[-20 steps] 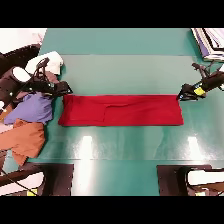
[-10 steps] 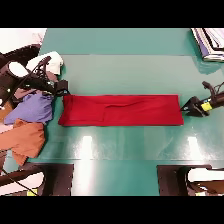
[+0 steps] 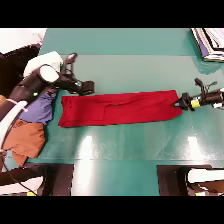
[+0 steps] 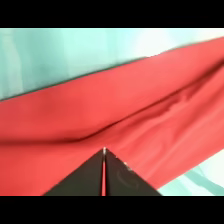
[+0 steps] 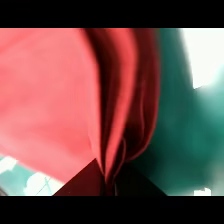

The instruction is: Fold the shirts.

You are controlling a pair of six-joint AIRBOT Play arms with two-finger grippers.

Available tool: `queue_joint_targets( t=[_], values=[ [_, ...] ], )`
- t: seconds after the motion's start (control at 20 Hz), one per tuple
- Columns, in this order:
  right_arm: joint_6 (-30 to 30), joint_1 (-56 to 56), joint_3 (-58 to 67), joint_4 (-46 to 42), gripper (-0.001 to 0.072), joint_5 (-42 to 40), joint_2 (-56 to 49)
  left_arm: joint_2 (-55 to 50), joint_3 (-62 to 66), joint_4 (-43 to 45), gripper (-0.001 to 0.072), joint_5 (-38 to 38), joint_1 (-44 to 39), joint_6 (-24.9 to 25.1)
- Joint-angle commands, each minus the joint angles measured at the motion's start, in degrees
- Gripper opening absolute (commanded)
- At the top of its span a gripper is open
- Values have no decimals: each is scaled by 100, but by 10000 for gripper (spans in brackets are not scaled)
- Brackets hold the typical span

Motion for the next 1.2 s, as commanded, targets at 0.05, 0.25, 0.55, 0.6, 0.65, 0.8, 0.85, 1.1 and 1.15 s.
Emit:
queue_joint_targets(
  t=[0.05, 0.25, 0.55, 0.6, 0.65, 0.8, 0.85, 1.1, 1.15],
  values=[
    [249, 553, 767, 243, 13, 302, 743, -929, 570, -107, 26, 254, -831, -87],
    [446, 1314, 1545, 411, 13, 343, 1486, -1808, 1115, -420, 26, 243, -1333, -81],
    [815, 2308, 2546, 518, 13, 328, 1620, -2188, 1237, -483, 26, 177, -1565, -79],
    [833, 2457, 2592, 518, 14, 284, 1620, -2188, 1237, -485, 27, 173, -1565, -79],
    [833, 2601, 2629, 516, 14, 232, 1620, -2188, 1237, -483, 27, 168, -1565, -74],
    [831, 2979, 2634, 525, 13, -9, 1598, -2159, 1244, -481, 26, 133, -1513, -7],
    [828, 3123, 2640, 522, 14, -57, 1563, -2072, 1244, -479, 26, 72, -1414, 17],
    [798, 4079, 2640, 527, 14, -461, 1169, -758, 1244, 186, 27, -302, -205, 118],
    [710, 4395, 2640, 531, 14, -741, 1056, -415, 1244, 444, 27, -402, 122, 118]
  ],
)
